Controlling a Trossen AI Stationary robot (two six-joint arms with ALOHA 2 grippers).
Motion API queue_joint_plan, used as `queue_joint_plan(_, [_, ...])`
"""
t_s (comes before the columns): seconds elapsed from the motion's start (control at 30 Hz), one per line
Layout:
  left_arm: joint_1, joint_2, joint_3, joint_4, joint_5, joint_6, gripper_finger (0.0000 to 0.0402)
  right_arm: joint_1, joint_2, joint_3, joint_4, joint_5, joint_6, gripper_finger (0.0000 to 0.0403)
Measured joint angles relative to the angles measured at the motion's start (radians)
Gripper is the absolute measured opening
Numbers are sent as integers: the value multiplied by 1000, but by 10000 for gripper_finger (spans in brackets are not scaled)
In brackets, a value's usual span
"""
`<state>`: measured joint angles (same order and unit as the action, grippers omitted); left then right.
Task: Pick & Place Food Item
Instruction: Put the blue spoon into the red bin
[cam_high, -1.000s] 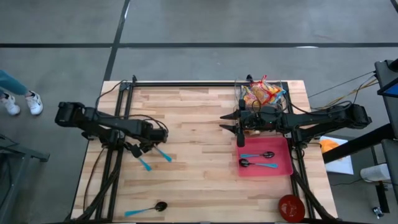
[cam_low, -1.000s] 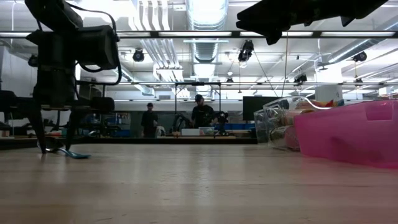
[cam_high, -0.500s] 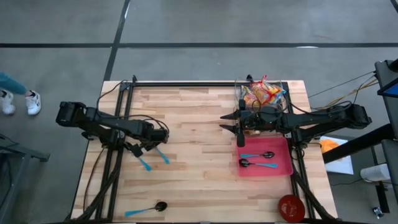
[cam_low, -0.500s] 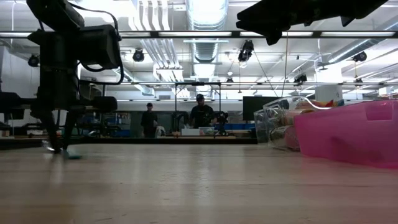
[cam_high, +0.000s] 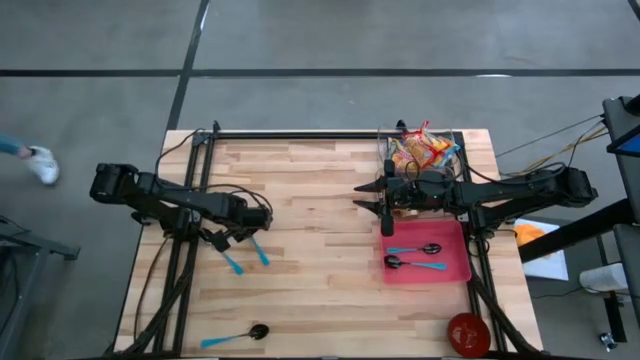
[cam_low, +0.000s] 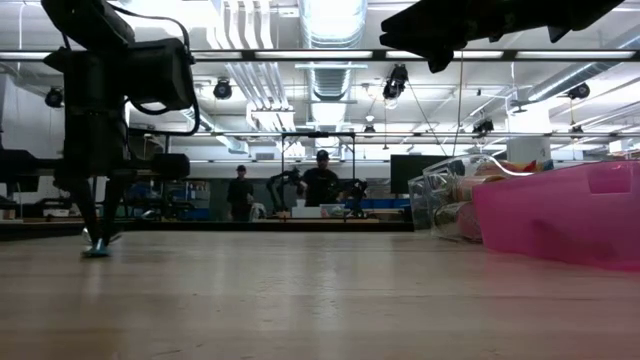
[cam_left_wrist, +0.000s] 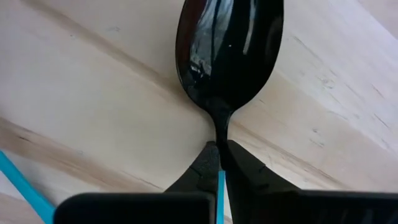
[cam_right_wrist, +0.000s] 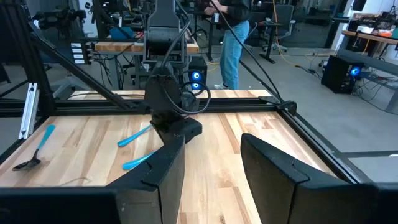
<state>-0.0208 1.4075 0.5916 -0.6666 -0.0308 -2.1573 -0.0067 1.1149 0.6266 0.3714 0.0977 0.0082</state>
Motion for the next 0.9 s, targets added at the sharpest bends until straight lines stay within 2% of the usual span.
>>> queue_joint_plan(0.1, [0, 6, 22, 2, -27, 54, 11, 0, 0, 0, 0, 0, 0, 156])
queue_joint_plan(0.17, [1, 10, 50, 52, -90, 113, 11, 0, 0, 0, 0, 0, 0, 156])
queue_joint_plan(0.3, [1, 8, 101, 60, -192, 269, 11, 0, 0, 0, 0, 2, 0, 156])
queue_joint_plan(0.4, [1, 3, 143, 128, -242, 403, 11, 0, 0, 0, -4, 1, 0, 156])
queue_joint_plan(0.5, [2, 5, 168, 193, -247, 547, 11, 0, 0, 0, -9, 1, 0, 156])
queue_joint_plan(0.73, [-3, 12, 188, 494, -228, 839, 11, 0, 0, 0, -16, 1, 0, 156])
queue_joint_plan(0.9, [-8, 87, 192, 637, -162, 901, 11, 0, 0, 0, -18, -1, 0, 156])
